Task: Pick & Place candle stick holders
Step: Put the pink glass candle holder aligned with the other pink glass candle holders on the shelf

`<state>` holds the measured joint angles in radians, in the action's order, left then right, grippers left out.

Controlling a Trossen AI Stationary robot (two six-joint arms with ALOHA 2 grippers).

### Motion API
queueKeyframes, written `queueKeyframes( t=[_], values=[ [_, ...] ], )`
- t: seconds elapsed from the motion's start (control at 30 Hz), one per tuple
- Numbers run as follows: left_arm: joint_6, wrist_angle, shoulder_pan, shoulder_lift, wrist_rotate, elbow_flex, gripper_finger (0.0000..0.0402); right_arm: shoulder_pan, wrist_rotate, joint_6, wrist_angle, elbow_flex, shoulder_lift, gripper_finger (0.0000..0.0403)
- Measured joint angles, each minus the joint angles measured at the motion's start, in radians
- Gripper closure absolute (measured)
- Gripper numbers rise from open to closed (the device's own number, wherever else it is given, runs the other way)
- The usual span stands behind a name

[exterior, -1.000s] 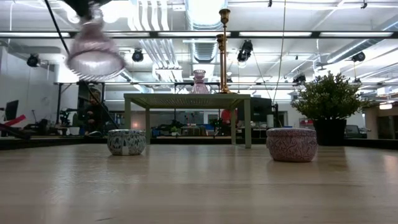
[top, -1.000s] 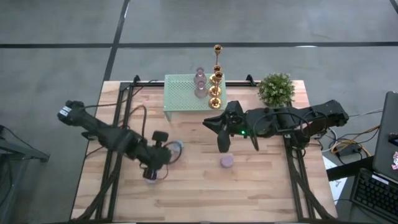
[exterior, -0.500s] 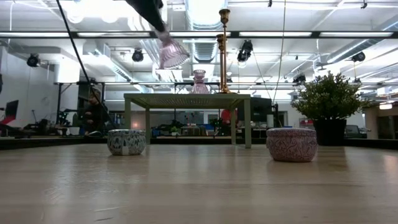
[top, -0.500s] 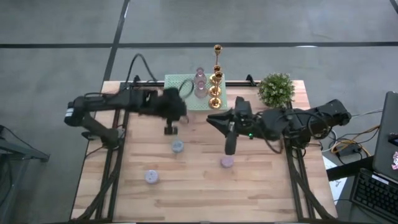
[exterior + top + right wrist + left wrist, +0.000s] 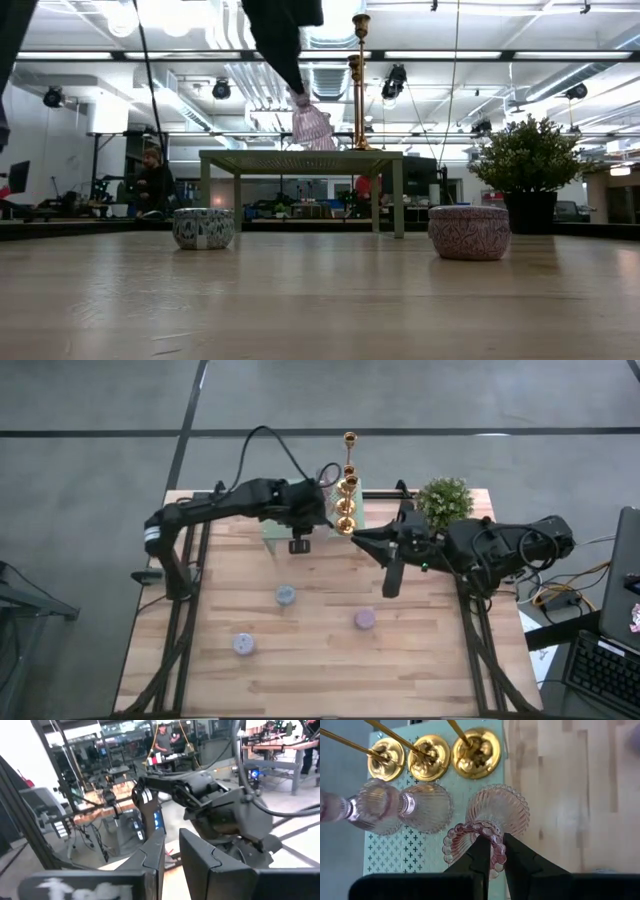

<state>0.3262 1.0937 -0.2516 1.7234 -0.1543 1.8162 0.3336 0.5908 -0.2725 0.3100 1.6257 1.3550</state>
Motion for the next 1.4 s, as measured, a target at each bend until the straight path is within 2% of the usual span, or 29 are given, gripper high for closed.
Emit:
queueKeyframes(
  t=[0.33,0.6,1.4],
  values=[
    [0.072,0.005,-0.027,0.100,-0.017,0.094,0.0365,0.000,0.000,-0.015,0.047,-0.007,-0.006,0.0351],
    [0.125,0.007,-0.031,0.103,-0.071,0.095,0.0364,0.000,-0.001,-0.012,0.048,-0.010,-0.006,0.0351],
    [0.222,-0.017,-0.029,0.103,-0.073,0.095,0.0362,-0.001,-0.001,-0.004,0.049,-0.010,-0.006,0.0351]
  ],
)
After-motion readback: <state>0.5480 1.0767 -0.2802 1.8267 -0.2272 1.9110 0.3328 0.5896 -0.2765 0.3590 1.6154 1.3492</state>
